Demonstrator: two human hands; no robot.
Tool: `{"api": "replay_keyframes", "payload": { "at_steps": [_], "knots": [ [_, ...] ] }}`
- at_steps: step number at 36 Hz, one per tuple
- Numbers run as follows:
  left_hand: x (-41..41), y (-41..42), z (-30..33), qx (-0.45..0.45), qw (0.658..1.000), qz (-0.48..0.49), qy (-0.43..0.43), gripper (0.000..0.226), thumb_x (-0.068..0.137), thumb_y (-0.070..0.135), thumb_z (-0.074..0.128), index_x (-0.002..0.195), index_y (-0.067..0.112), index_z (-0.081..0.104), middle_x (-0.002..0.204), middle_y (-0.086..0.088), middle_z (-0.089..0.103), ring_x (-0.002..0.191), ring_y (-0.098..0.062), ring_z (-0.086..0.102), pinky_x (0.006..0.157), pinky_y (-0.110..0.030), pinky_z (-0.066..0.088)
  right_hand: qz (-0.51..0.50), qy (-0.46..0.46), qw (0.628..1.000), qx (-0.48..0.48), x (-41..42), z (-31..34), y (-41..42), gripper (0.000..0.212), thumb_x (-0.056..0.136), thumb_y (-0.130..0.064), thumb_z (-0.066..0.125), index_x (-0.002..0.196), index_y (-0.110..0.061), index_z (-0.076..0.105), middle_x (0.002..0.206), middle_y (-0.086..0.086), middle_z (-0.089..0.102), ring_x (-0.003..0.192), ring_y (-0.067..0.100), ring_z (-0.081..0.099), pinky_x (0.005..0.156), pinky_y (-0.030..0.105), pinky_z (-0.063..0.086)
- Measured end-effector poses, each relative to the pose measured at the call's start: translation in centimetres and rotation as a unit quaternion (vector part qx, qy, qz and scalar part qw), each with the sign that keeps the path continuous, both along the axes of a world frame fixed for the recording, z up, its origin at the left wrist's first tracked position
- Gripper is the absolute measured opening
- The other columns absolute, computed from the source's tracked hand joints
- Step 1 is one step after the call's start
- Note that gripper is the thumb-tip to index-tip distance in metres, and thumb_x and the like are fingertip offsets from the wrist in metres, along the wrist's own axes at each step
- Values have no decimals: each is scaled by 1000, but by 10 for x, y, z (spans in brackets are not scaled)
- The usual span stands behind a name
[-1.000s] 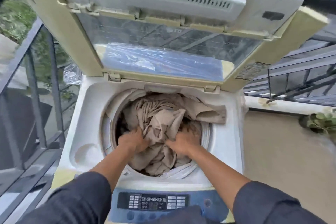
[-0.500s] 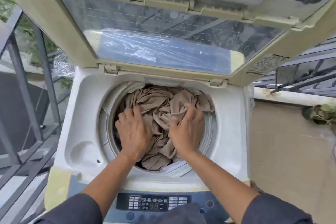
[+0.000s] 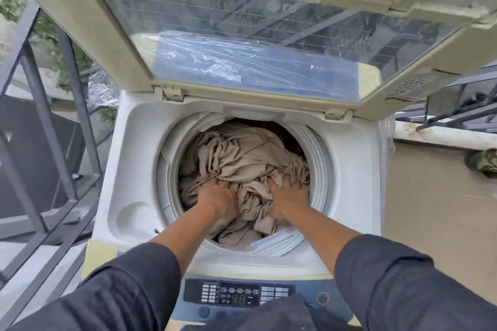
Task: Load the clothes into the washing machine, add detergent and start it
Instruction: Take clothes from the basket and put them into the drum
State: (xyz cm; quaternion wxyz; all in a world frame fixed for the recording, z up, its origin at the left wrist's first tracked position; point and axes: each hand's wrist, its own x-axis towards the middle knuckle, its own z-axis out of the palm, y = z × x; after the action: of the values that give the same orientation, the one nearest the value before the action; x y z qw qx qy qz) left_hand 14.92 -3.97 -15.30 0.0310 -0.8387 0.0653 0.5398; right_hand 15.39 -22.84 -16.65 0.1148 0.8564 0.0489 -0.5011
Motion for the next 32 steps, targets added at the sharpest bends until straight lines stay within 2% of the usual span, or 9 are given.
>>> {"api": "replay_keyframes", "payload": {
  "at_steps": [4,6,8,14,18,20,24,29,32],
  "knots": [
    [1,2,-17,1,998,4,69,69,92,48,34,155,25,46,168,-8,36,153,-34,35,120,-53,35,21,73,996,-47,11,-1,10,96,93,-67,46,163,-37,-13,172,14,-14,158,43,-4,122,68,2],
    [5,-1,-6,-7,996,29,78,68,95,52,34,156,24,44,167,-8,38,153,-34,36,123,-50,32,4,88,995,-41,17,2,16,93,93,-61,48,164,-36,-6,173,14,-6,158,43,3,123,67,9],
    [8,-3,6,-33,995,58,71,59,102,49,38,155,22,47,163,-9,44,152,-32,38,124,-46,28,-23,67,997,-9,21,9,20,85,93,-54,51,165,-34,10,172,17,5,156,44,13,123,64,17],
    [7,11,18,-111,977,180,-39,55,91,47,52,144,31,56,148,-4,60,132,-29,59,108,-38,49,-73,-43,991,100,17,32,10,62,92,-54,52,148,-31,45,159,16,37,149,43,29,122,59,24],
    [13,14,33,-189,931,295,-103,46,98,42,58,141,26,61,139,-4,68,128,-26,62,110,-38,49,-139,-129,970,154,16,58,13,66,85,-73,40,129,-29,62,147,10,50,143,39,37,115,62,31],
    [19,12,42,-248,874,394,-138,35,101,35,60,132,20,68,124,-4,72,118,-24,66,104,-38,52,-177,-206,940,207,18,72,17,50,88,-61,45,123,-33,66,138,3,60,134,33,49,107,55,44],
    [40,7,63,-353,709,600,-116,32,103,29,59,120,5,69,103,-22,72,72,-14,64,61,-28,50,-405,-217,808,369,36,90,28,29,93,-46,64,118,-33,70,120,-9,70,113,16,65,95,40,55],
    [63,-3,96,-448,501,740,-29,23,110,30,48,121,17,62,133,-3,67,114,-25,63,96,-44,53,-701,-32,525,482,64,111,42,16,101,-32,63,113,-23,64,119,0,69,105,20,65,85,39,52],
    [73,-6,102,-466,387,795,24,25,111,23,41,128,15,57,150,-5,53,137,-29,49,109,-46,48,-757,21,416,503,75,112,42,11,103,-29,59,111,-21,62,128,3,64,116,24,59,83,39,50]
  ]
}}
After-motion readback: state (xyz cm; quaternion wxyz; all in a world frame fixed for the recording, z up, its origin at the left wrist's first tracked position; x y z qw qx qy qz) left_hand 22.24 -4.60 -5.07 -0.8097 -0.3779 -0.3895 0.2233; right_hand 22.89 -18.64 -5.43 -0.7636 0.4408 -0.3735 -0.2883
